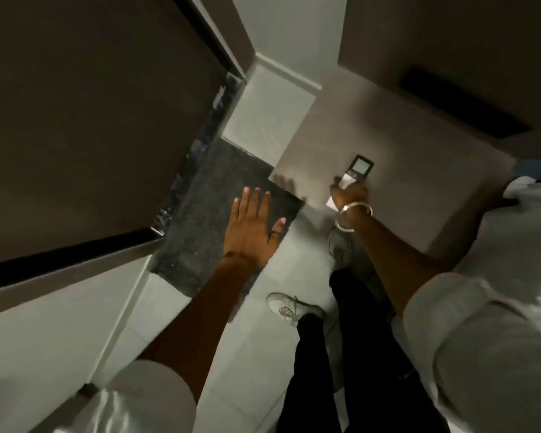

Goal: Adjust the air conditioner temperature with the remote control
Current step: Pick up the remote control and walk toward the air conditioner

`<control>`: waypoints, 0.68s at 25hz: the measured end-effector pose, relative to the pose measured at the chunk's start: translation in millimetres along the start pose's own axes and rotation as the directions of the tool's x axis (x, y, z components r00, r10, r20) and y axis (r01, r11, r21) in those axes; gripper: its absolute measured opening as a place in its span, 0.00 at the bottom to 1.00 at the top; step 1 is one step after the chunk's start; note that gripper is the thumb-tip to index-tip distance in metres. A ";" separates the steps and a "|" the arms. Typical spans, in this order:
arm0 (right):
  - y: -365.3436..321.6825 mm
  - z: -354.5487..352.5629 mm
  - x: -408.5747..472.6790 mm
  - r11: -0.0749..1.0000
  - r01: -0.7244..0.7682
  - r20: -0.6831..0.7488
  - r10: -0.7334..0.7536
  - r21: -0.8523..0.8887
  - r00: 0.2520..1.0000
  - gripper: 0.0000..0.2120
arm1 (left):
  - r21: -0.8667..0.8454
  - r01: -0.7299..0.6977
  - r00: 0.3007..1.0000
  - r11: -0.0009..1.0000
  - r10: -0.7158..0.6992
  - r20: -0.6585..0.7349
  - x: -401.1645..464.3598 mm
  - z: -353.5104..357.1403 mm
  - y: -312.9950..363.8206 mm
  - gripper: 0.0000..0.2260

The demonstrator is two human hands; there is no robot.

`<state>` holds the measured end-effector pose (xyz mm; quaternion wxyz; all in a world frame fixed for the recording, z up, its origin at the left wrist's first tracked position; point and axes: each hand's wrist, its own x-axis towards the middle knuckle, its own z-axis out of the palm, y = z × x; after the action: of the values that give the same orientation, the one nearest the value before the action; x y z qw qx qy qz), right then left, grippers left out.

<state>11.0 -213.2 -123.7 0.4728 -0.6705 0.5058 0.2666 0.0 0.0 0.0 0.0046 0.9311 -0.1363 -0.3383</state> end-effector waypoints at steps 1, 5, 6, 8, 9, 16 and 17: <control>0.3 9.4 16.9 0.998 -0.052 -0.076 0.050 -0.028 0.996 0.38 | 0.035 -0.039 0.999 0.999 0.038 0.030 16.5 15.2 0.0 0.34; 4.2 42.9 67.7 0.970 -0.191 -0.364 0.126 -0.148 0.923 0.48 | 0.038 -0.060 0.998 0.997 0.059 0.018 58.5 56.1 -3.3 0.32; 9.1 46.7 69.2 0.967 -0.199 -0.381 0.126 -0.158 0.916 0.46 | 0.028 -0.063 0.998 0.998 0.063 0.007 54.3 60.6 -3.6 0.32; 7.6 43.6 61.5 0.985 -0.164 -0.319 0.136 -0.060 0.938 0.37 | 0.028 -0.061 0.998 0.998 0.061 -0.018 38.2 56.3 -4.9 0.32; 4.3 41.9 54.0 0.989 -0.130 -0.245 0.144 0.073 0.959 0.28 | 0.027 -0.050 0.998 0.998 0.050 -0.026 28.2 48.9 -6.0 0.32; -89.3 10.6 -151.0 0.888 0.033 0.447 -0.263 0.459 0.855 0.14 | -0.035 0.019 0.916 0.999 -0.032 -0.399 -95.0 -95.0 -35.2 0.32; -117.3 4.1 -191.3 0.874 0.129 0.479 -0.374 0.469 0.794 0.17 | -0.025 0.029 0.870 0.999 -0.038 -0.491 -117.5 -126.8 -42.2 0.32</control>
<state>54.5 -123.2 77.3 0.7614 -0.5107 0.2946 0.2696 4.3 60.2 167.4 0.0411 0.9887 -0.1116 -0.0916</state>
